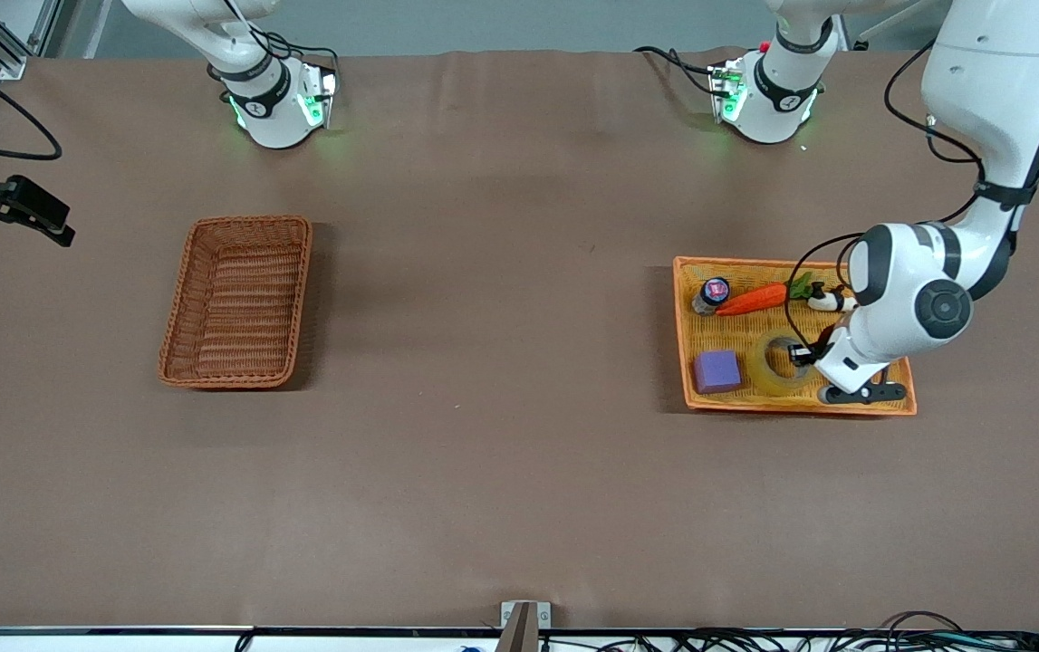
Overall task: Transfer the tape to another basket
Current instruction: 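Lift the tape roll and carry it toward the table middle, then set the tape roll on the table and open the left gripper, then grasp the tape with the right gripper while the left gripper withdraws, then carry the tape roll with the right gripper into the brown basket, then lower the tape into the basket and open the right gripper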
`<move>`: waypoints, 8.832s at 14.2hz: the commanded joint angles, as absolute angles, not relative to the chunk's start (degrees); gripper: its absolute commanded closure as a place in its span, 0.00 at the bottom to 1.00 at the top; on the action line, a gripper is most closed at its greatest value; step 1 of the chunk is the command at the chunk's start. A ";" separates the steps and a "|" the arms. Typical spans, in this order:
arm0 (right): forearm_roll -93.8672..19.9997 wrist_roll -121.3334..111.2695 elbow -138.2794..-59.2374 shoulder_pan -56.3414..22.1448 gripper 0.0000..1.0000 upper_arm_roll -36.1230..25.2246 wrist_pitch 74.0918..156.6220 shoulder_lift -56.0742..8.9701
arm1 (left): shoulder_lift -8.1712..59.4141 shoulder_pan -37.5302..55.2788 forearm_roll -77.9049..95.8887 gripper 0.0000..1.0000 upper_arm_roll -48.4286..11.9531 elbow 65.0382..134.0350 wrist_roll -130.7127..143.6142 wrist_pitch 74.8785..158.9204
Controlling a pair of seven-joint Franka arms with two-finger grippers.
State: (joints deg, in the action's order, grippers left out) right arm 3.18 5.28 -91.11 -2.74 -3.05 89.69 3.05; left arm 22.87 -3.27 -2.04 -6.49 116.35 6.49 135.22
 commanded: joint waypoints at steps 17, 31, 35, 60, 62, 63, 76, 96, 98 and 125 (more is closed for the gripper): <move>2.02 5.36 -90.88 -2.55 0.00 -3.69 89.47 2.99 | 32.06 26.35 -2.12 1.00 -9.58 85.81 19.84 108.46; 1.85 5.10 -90.88 -2.81 0.00 -4.22 90.17 2.81 | 53.35 42.18 5.71 0.94 -10.02 69.17 32.43 131.27; 1.67 5.01 -90.88 -2.64 0.00 -4.22 90.88 2.72 | 55.37 43.94 12.81 0.79 -10.02 69.17 32.43 136.39; 7.19 30.23 -105.38 -11.95 0.00 18.11 121.80 -19.75 | 0.89 14.43 -1.51 0.00 -7.47 101.87 27.97 110.04; 9.40 31.02 -109.22 -13.27 0.00 18.11 126.80 -21.18 | -0.78 11.44 0.52 0.00 -7.47 101.78 23.75 107.68; 9.49 32.07 -111.68 -13.53 0.00 18.11 130.31 -21.62 | -1.75 9.51 1.57 0.00 -7.47 101.86 20.86 107.32; 10.72 33.84 -119.00 -14.24 0.03 17.49 144.66 -27.24 | -3.27 3.25 5.01 0.00 -2.82 98.90 6.06 100.64; 10.81 39.11 -113.64 -11.08 1.00 16.79 134.06 -19.27 | -2.38 4.04 1.41 0.00 -2.11 100.12 9.74 103.72; 10.72 34.40 -113.20 -8.54 1.00 15.83 129.83 -14.53 | -2.19 4.04 0.88 0.00 -2.28 99.67 9.06 103.45; 8.79 -8.52 -146.34 -7.82 0.00 -12.12 157.16 -7.91 | -2.20 2.99 -0.26 0.00 -2.99 95.54 7.12 94.83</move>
